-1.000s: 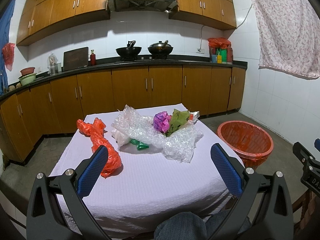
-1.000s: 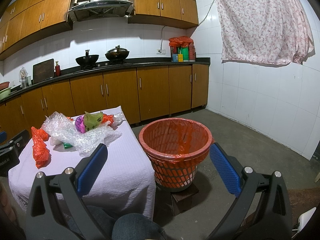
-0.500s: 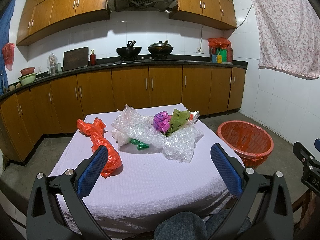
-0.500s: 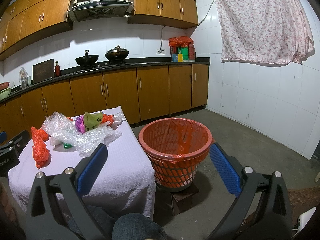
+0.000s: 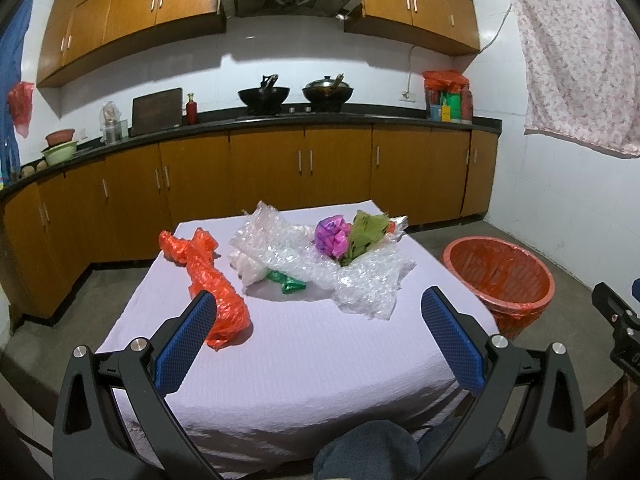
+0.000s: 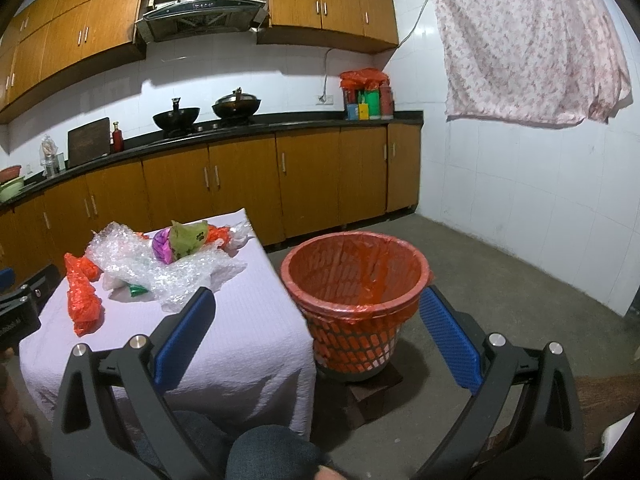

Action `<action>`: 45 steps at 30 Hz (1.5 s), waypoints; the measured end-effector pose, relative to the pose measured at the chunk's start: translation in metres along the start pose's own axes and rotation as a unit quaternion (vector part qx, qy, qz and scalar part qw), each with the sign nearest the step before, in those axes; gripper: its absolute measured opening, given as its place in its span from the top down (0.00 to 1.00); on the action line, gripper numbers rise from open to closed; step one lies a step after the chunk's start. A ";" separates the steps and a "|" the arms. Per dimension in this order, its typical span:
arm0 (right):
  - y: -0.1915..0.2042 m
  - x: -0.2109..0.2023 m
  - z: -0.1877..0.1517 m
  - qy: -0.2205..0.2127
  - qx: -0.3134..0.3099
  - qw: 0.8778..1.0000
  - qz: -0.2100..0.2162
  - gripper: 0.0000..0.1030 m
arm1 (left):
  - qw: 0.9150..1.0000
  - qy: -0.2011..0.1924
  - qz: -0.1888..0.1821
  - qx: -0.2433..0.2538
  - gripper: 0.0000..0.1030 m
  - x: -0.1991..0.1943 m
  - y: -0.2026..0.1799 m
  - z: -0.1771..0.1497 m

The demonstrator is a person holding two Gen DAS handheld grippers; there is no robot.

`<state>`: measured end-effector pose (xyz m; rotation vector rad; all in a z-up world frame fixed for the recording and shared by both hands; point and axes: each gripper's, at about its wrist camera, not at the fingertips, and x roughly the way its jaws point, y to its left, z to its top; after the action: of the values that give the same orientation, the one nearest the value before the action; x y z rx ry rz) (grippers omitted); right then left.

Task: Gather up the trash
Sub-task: 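Grasp the red bag with the left tool while the right tool grasps bubble wrap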

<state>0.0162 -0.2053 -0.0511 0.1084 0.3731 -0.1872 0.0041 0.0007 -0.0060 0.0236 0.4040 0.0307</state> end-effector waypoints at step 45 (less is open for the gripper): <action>0.151 0.279 0.011 0.204 0.006 0.965 0.166 0.35 | 0.967 0.201 0.066 -0.143 0.37 0.204 0.143 -0.033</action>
<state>0.3056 -0.1049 -0.1344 0.2212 0.7567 0.1702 0.1746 0.1514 -0.1123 -0.2448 0.8017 0.2290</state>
